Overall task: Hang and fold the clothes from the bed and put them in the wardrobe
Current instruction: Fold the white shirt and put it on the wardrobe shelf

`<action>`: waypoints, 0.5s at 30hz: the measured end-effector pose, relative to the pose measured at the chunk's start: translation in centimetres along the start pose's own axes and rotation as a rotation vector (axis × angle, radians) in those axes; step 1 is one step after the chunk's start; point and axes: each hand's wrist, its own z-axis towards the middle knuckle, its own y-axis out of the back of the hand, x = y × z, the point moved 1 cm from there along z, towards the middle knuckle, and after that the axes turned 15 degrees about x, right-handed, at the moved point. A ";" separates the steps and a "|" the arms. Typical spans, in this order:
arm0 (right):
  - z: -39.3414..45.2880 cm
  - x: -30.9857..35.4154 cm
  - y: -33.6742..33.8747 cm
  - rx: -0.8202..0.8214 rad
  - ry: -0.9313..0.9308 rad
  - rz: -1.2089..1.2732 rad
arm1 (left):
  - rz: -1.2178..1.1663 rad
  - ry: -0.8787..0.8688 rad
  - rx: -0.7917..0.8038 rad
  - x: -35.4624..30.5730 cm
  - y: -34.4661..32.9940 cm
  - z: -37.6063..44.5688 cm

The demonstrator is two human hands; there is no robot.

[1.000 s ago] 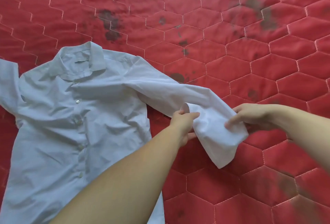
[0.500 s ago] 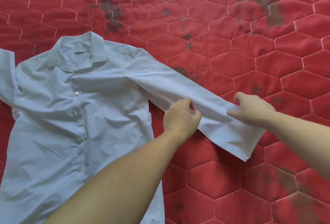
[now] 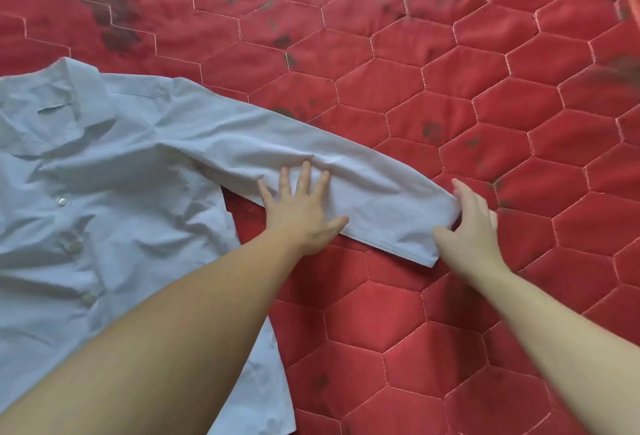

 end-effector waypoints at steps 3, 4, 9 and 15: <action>1.5 1.0 1.5 0.249 0.072 -0.297 | 0.004 0.036 0.007 -1.0 0.1 0.3; 1.6 1.7 2.3 0.283 0.133 -0.304 | 0.013 0.043 0.012 -1.2 0.1 0.3; 1.9 1.9 5.7 0.393 0.248 -0.123 | -0.041 0.024 0.035 -1.2 0.2 0.4; 2.0 2.6 6.0 0.545 0.179 -0.352 | -0.046 -0.002 0.054 -0.8 0.7 0.2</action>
